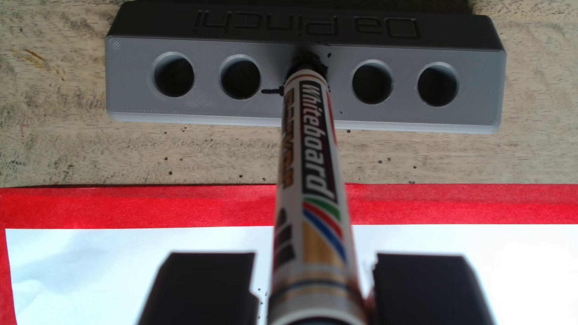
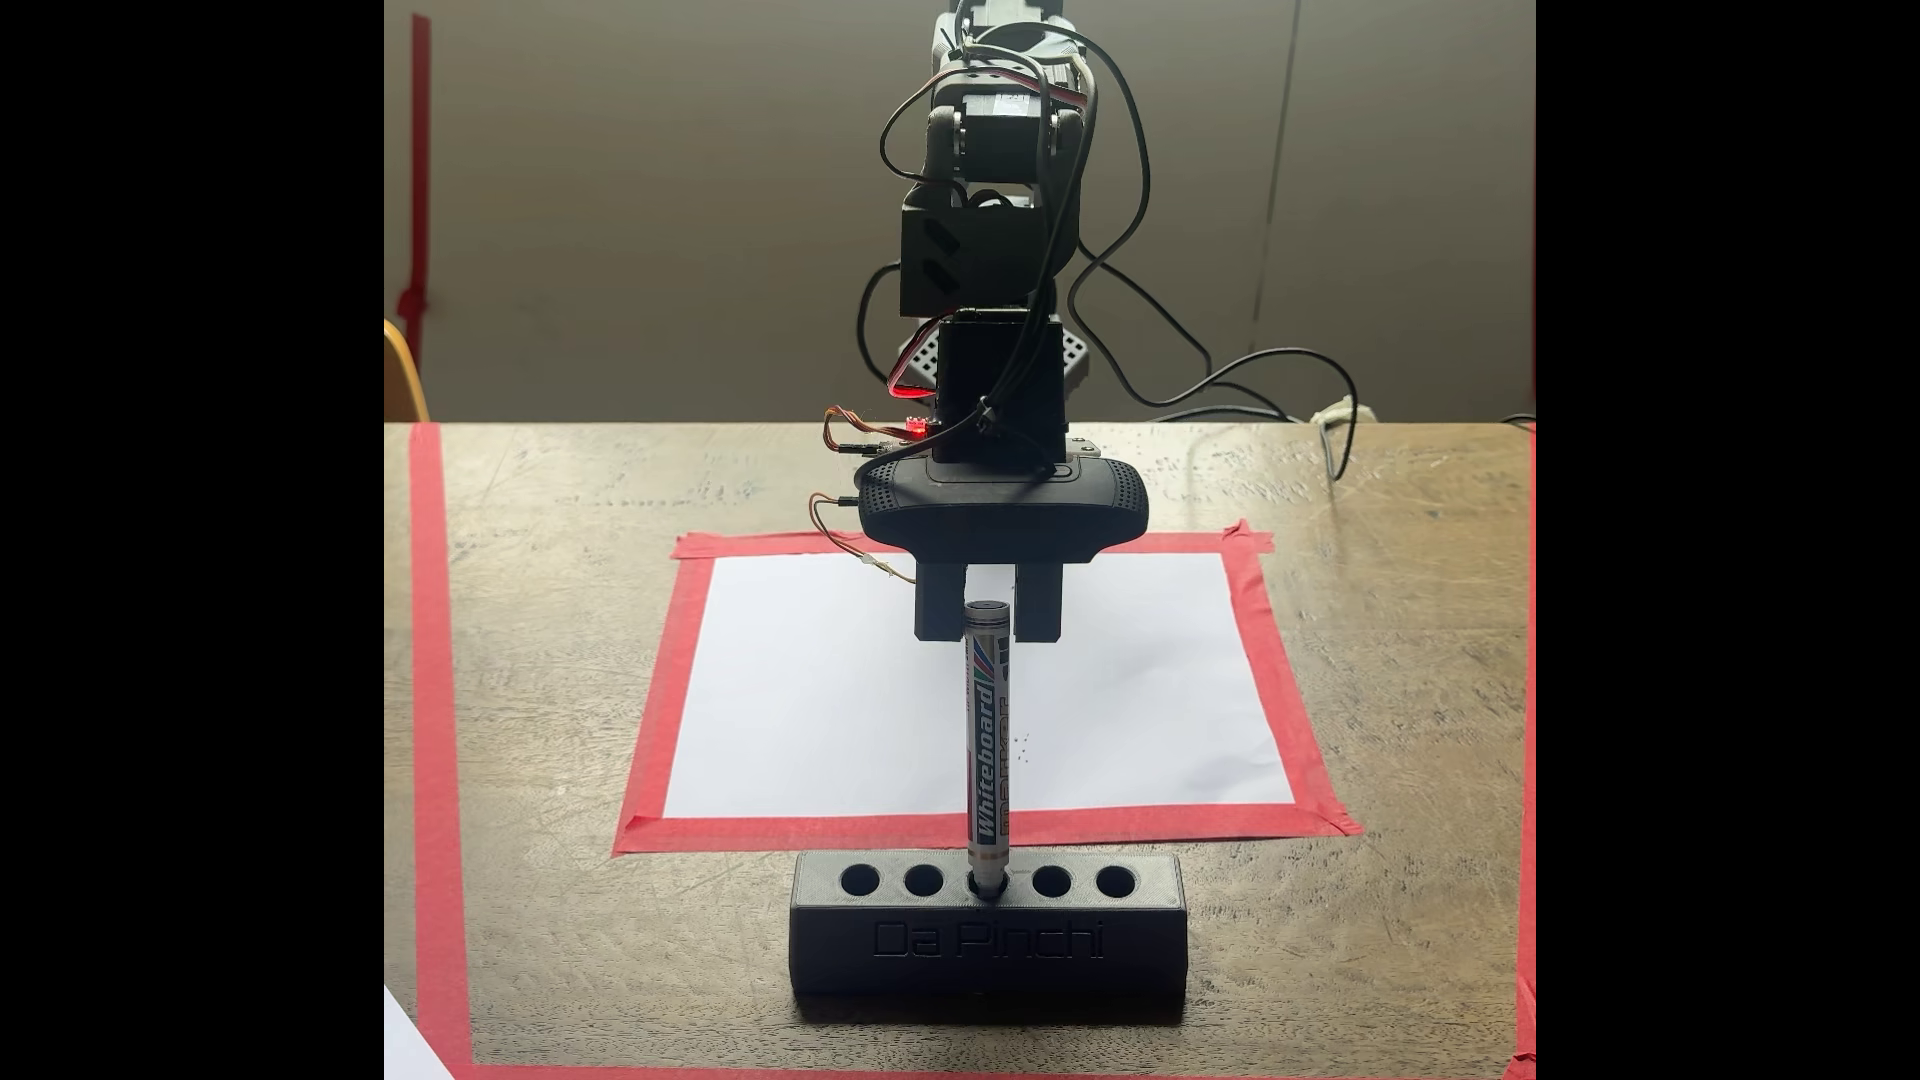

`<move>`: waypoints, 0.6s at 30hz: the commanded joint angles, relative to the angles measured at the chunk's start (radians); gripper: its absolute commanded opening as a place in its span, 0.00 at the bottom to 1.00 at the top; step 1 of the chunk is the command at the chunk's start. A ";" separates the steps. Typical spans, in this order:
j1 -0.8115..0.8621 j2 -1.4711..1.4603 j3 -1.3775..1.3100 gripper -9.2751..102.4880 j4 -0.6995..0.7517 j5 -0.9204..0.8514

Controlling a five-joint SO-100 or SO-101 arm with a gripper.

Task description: Pick up a pen

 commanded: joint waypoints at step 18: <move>-0.003 0.028 -0.066 0.16 -0.028 -0.009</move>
